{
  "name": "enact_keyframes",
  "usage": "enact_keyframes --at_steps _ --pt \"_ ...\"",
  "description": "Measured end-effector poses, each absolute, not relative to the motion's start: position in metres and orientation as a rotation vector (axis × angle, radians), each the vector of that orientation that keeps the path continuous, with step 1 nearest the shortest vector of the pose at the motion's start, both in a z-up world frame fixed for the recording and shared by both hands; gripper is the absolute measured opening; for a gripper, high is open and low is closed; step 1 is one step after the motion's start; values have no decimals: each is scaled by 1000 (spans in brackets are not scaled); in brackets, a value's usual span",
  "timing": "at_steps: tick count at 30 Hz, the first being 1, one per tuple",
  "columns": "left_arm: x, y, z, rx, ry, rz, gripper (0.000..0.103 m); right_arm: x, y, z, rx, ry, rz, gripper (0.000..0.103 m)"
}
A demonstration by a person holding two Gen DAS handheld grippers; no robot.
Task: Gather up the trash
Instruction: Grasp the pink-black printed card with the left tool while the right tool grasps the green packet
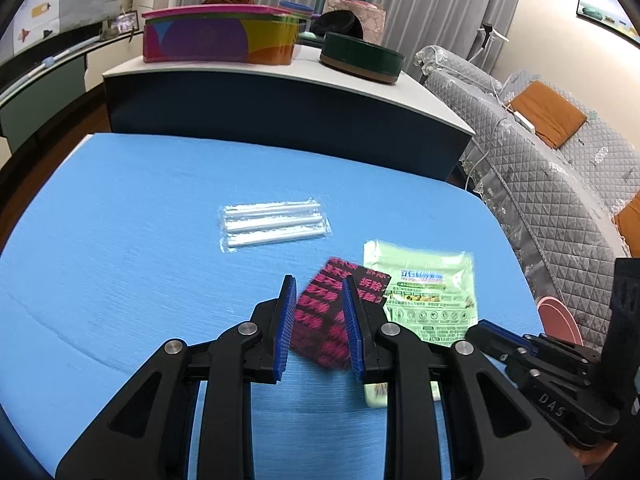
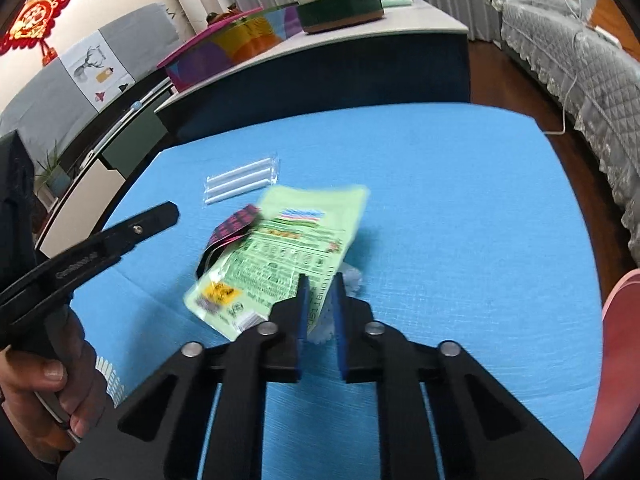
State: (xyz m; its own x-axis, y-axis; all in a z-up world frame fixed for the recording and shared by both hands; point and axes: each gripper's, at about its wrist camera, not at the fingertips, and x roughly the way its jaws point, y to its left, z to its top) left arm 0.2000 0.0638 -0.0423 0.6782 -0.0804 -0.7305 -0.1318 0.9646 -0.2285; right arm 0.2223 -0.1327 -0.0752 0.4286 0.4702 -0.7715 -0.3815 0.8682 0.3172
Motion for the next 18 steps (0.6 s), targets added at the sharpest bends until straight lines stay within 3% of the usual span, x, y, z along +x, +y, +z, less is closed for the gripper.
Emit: enact_keyframes --at_steps 3,5,18 --pt "204 58 -46 -272 842 17 28 222 -140 -68 110 960 522 4" --pt "206 53 -49 -267 853 10 42 223 -145 -62 120 937 517 2" --pt "218 37 -75 -182 973 52 50 229 -184 -40 193 839 444 1"
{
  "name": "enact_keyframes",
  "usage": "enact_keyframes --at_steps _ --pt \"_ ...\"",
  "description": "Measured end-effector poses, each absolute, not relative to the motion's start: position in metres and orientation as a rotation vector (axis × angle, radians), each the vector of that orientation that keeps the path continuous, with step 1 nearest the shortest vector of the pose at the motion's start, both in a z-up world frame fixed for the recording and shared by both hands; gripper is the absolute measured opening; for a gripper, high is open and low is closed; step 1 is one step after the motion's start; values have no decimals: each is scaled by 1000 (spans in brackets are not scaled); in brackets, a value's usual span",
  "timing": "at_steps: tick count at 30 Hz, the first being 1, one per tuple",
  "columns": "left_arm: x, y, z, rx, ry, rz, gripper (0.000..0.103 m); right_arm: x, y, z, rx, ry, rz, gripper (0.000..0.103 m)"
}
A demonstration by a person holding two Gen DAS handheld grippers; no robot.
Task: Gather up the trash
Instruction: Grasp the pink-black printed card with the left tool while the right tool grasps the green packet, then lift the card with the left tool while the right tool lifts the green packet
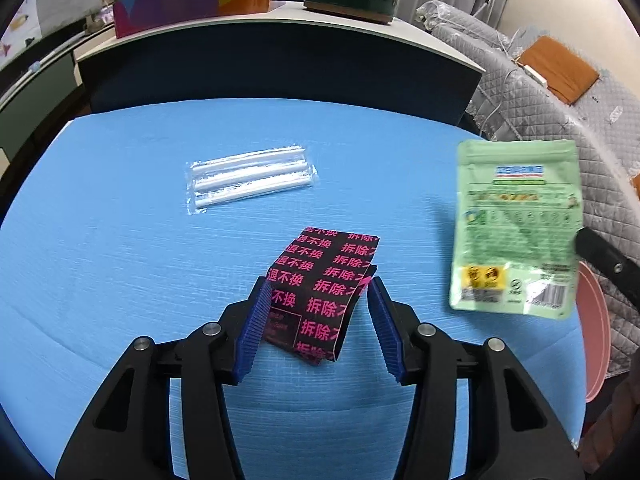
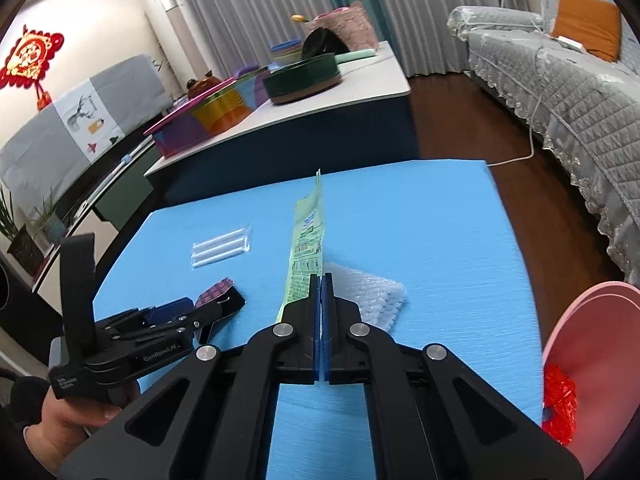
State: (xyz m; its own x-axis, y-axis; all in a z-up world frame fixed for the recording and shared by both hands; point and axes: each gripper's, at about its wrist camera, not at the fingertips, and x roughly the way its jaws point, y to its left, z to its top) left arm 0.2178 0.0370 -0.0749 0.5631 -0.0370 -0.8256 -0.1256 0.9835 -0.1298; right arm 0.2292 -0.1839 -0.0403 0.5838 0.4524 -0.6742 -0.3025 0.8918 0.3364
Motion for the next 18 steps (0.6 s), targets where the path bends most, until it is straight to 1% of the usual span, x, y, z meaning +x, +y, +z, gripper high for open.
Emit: enact_keyframes --at_steps 6,7,9,10,11,12,18 --pt "220 34 -75 -139 983 67 51 228 -191 -37 197 822 430 1" --pt "220 35 -75 -137 984 68 50 228 -192 -37 196 819 428 1" --pt "220 34 -73 -131 974 73 46 227 -193 -35 194 814 426 1" --pt "220 34 -71 -127 968 75 41 226 -194 -34 192 811 425 1" --pt "220 33 -70 -121 964 79 30 225 -194 -33 190 808 423 0" --pt "219 33 -69 -119 960 79 30 224 -194 -32 189 806 421 0" --pt "213 33 -59 -106 920 87 19 217 -200 -24 183 784 402 0"
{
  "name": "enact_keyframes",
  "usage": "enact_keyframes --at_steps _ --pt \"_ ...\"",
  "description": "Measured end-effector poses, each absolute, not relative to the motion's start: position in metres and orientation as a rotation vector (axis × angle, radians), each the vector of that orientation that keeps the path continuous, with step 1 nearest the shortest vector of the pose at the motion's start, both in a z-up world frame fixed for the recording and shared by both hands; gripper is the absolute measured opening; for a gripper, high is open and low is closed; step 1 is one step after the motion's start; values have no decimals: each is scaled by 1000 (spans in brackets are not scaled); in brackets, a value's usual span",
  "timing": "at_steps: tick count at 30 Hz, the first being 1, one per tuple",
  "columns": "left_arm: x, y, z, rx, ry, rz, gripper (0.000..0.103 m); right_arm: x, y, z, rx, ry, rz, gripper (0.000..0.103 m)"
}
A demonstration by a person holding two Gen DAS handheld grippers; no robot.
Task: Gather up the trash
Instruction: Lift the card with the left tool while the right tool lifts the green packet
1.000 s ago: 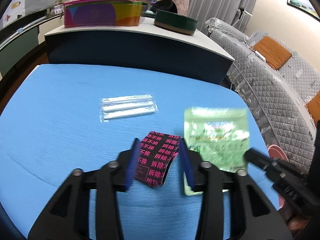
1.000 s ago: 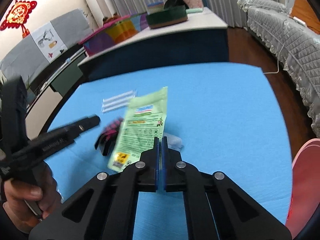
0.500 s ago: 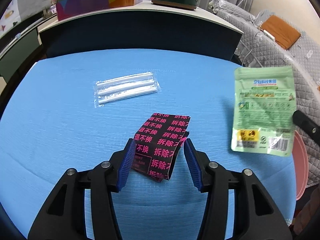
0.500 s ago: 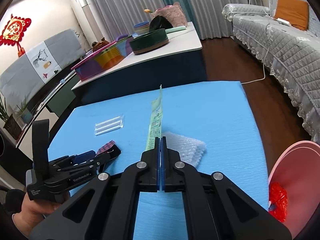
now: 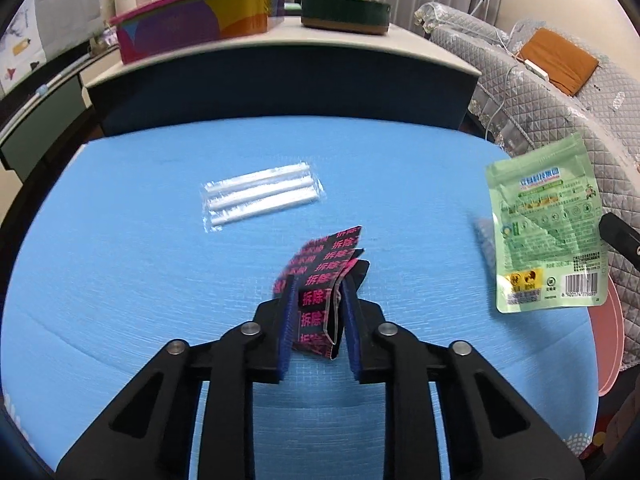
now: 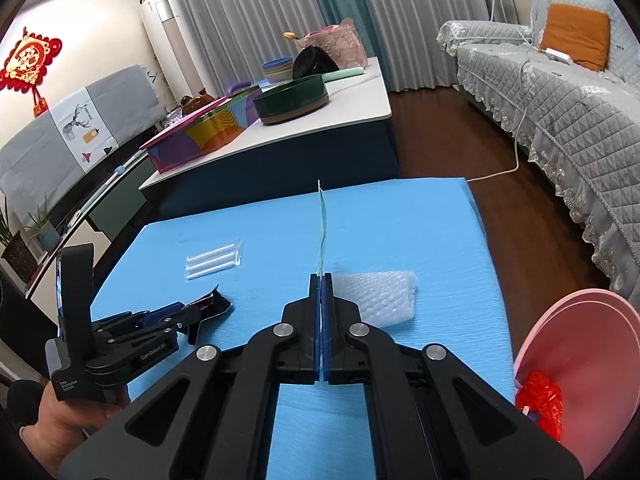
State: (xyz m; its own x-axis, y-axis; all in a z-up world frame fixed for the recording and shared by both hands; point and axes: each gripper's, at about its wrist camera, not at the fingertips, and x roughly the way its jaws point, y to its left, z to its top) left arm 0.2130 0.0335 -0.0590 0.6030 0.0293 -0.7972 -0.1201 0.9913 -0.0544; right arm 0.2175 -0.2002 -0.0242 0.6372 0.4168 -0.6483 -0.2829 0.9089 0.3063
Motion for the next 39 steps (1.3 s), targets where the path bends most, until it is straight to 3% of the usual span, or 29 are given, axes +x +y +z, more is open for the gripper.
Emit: enact_keyframes --at_steps 2,16,39 --pt "210 38 -52 -114 889 107 14 215 -203 -20 179 774 393 0" --pt "181 69 -15 -232 769 149 13 188 -239 11 197 701 326 0" --pt "175 -10 -1 -149 729 0 13 151 -293 28 163 646 217 0"
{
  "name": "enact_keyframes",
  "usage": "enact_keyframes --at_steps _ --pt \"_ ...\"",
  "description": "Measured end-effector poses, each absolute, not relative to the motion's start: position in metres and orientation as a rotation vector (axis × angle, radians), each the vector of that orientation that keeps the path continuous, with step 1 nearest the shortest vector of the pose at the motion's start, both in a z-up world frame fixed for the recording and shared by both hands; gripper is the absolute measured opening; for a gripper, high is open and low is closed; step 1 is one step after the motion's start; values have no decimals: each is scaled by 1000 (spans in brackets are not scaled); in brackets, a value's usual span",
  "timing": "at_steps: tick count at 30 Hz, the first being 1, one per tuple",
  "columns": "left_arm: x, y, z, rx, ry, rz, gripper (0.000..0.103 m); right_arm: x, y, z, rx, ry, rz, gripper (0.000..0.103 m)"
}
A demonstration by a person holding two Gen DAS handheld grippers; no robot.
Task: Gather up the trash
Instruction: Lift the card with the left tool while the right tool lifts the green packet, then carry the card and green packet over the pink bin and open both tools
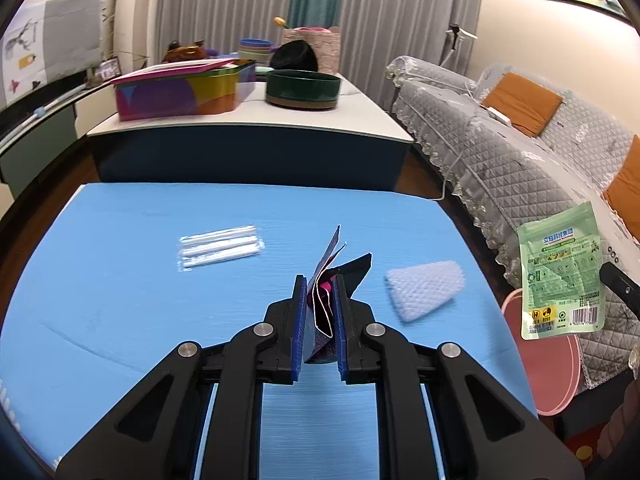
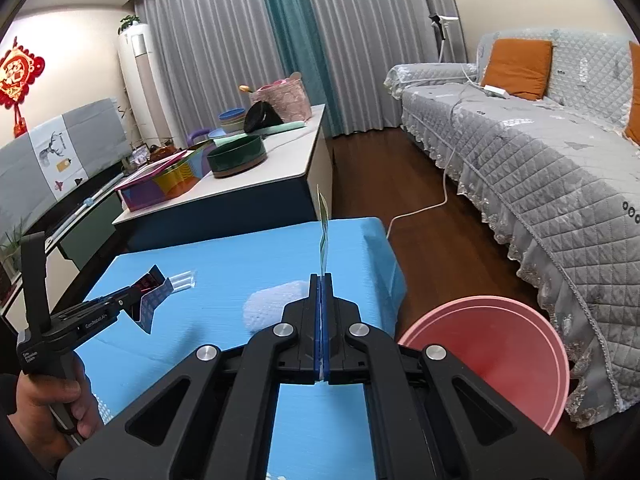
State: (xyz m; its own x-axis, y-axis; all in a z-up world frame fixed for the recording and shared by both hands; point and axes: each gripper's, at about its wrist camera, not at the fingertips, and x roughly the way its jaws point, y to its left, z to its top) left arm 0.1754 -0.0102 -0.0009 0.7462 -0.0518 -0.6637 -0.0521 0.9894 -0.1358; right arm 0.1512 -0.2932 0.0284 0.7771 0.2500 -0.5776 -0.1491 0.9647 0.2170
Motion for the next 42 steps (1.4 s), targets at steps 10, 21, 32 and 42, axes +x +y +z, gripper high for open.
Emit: enact_keyframes --at_steps 10,21,32,42 --pt "177 -46 2 -116 707 -70 13 145 -318 29 169 639 168 0" --pt "180 -93 5 -88 675 -172 13 138 -350 28 165 631 103 0" --pt "179 -153 4 -39 658 -309 13 127 -390 24 171 634 32 0" --pt "171 -200 -4 0 673 -428 13 119 -424 18 179 640 -42 0"
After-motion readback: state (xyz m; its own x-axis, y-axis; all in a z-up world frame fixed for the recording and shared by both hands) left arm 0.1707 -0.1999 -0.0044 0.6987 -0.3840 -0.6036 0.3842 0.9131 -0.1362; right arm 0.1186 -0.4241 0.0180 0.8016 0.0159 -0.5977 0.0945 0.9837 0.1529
